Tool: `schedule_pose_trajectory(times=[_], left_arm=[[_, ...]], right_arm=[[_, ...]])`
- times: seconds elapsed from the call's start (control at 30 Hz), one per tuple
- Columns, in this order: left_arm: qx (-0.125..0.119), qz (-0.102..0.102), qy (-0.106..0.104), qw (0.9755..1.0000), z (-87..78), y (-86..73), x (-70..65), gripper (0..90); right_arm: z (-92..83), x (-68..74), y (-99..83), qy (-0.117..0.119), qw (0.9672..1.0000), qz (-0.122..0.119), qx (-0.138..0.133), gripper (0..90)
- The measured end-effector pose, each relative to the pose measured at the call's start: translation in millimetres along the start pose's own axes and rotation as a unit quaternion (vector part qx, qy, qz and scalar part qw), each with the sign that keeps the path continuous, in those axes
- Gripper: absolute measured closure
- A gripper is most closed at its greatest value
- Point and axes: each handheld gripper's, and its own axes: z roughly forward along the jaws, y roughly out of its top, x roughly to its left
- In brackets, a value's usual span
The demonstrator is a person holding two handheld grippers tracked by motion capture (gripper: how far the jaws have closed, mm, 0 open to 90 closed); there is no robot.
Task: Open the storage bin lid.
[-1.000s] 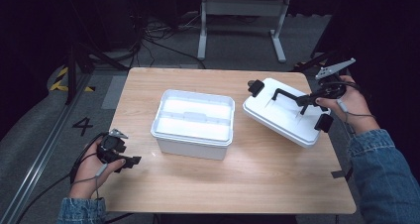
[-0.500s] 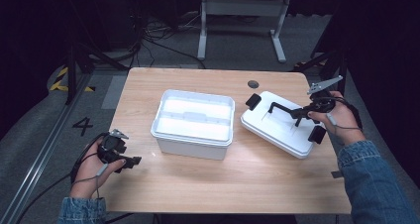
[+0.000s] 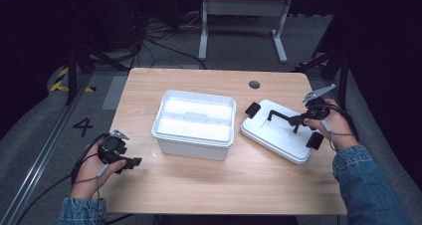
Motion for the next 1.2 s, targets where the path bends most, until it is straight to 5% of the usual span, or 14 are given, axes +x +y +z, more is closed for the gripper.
schedule_pose_trajectory(times=[0.8,1.2], left_arm=[[0.006,-0.001,0.002,1.0000,4.6,0.3,3.1,26.9],[0.008,-0.001,0.000,1.0000,5.3,0.4,3.5,26.9]], right_arm=[[16.8,-12.3,-21.5,0.018,0.9993,0.032,0.000,83.3],[14.5,-18.3,-21.1,-0.010,0.9992,0.029,-0.025,60.3]])
